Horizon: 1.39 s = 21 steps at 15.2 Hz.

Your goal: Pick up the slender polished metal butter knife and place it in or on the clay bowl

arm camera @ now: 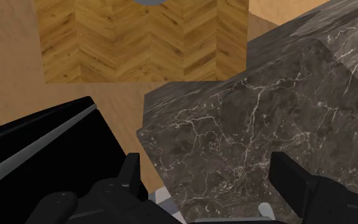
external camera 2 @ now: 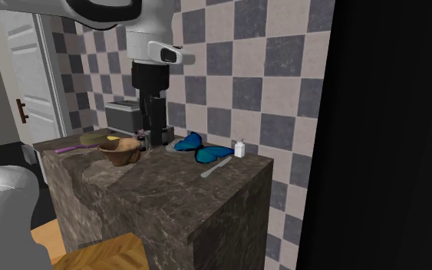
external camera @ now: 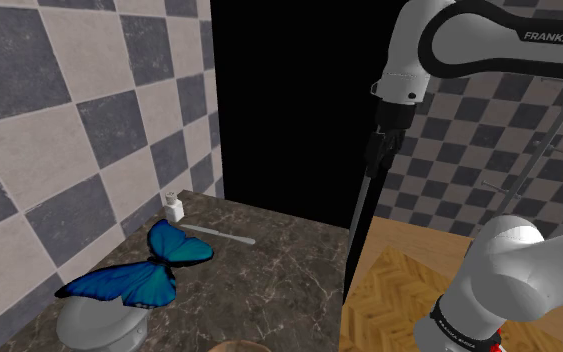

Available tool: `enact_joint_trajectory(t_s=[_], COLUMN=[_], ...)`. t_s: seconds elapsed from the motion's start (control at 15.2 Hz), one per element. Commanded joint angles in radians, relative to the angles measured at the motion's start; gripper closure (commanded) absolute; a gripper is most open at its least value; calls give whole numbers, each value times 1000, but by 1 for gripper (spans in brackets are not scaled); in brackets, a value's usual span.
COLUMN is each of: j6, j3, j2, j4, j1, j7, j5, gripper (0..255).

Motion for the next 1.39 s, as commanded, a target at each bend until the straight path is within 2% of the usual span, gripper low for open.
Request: enact_joint_trajectory(t_s=[0.0,0.66,1.32], j6=[0,311,544], j3=[0,84,168], j2=[0,294,634], j4=[0,29,180], j1=[0,67,114], j7=[0,-40,-51], j5=[0,16,-26], gripper=[0,0,0])
